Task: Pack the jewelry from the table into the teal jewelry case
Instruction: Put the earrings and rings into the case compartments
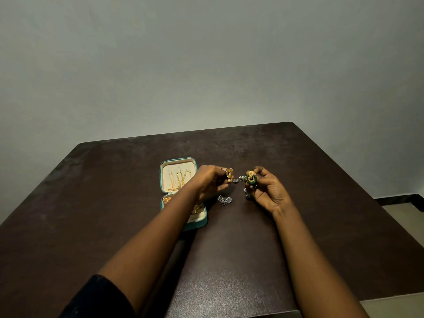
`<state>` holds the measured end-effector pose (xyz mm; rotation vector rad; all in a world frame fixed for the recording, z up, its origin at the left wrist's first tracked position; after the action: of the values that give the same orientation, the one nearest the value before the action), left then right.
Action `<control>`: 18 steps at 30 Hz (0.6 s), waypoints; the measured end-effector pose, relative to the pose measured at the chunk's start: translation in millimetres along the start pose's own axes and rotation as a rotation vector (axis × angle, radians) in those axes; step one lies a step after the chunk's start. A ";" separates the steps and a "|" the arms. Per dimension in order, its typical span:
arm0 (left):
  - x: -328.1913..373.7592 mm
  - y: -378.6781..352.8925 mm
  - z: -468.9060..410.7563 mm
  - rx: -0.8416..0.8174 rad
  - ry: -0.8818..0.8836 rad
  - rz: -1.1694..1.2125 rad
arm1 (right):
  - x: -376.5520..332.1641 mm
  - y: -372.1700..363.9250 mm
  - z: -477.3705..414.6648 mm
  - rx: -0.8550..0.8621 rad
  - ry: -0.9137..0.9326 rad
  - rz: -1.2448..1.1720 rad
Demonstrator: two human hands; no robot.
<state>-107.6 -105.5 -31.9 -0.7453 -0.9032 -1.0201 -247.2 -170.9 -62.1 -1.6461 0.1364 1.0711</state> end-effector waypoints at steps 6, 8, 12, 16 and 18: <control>8.6 8.4 -10.1 0.389 -0.171 -0.644 | 0.0 3.4 -1.9 0.021 0.005 0.011; 10.5 7.1 -10.0 0.451 -0.183 -0.812 | -0.1 3.8 -2.4 0.024 0.005 0.005; 7.8 5.0 -10.2 0.485 -0.182 -0.978 | 0.0 3.9 -3.1 0.023 0.004 0.000; 4.9 6.0 -13.0 0.464 -0.172 -0.981 | -0.4 4.5 -2.9 0.028 0.006 0.010; 6.1 7.9 -14.5 0.426 -0.154 -0.935 | -0.7 4.9 -3.1 0.034 0.012 0.013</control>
<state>-94.8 -117.5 -33.7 0.0042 -1.6062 -1.5081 -248.7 -175.7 -65.2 -1.6231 0.1721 1.0634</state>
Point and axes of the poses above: each hand's wrist, its own z-axis away from the middle knuckle, its own y-axis out of the back of the hand, x = y × z, the point moved 3 cm from there along -z, towards the middle knuckle, and after that the axes turned 6 degrees about y, right-handed, at the moved point
